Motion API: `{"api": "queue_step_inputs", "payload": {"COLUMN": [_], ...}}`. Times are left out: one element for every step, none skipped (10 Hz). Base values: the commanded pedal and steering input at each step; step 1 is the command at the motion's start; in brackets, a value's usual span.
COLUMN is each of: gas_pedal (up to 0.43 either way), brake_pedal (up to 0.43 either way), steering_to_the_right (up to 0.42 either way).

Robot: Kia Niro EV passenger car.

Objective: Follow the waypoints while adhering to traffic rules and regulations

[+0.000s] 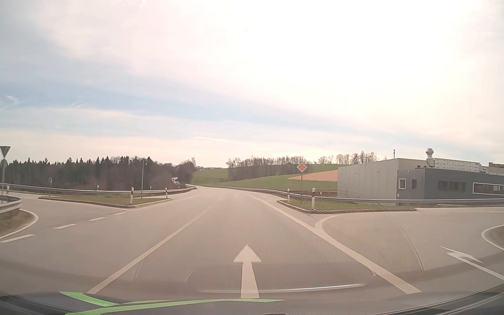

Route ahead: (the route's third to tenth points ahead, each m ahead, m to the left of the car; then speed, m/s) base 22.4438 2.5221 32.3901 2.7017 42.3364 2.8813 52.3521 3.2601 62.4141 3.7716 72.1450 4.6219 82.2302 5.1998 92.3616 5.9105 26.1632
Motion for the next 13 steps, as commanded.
{"api": "queue_step_inputs", "payload": {"gas_pedal": [0.169, 0.169, 0.169, 0.169, 0.169, 0.169, 0.169, 0.157, 0.157, 0.15, 0.13, 0.13, 0.11], "brake_pedal": [0.0, 0.0, 0.0, 0.0, 0.0, 0.0, 0.0, 0.0, 0.0, 0.0, 0.0, 0.0, 0.0], "steering_to_the_right": [-0.01, -0.01, -0.009, -0.008, -0.008, -0.008, -0.008, -0.008, -0.008, -0.008, -0.007, -0.007, -0.007]}}
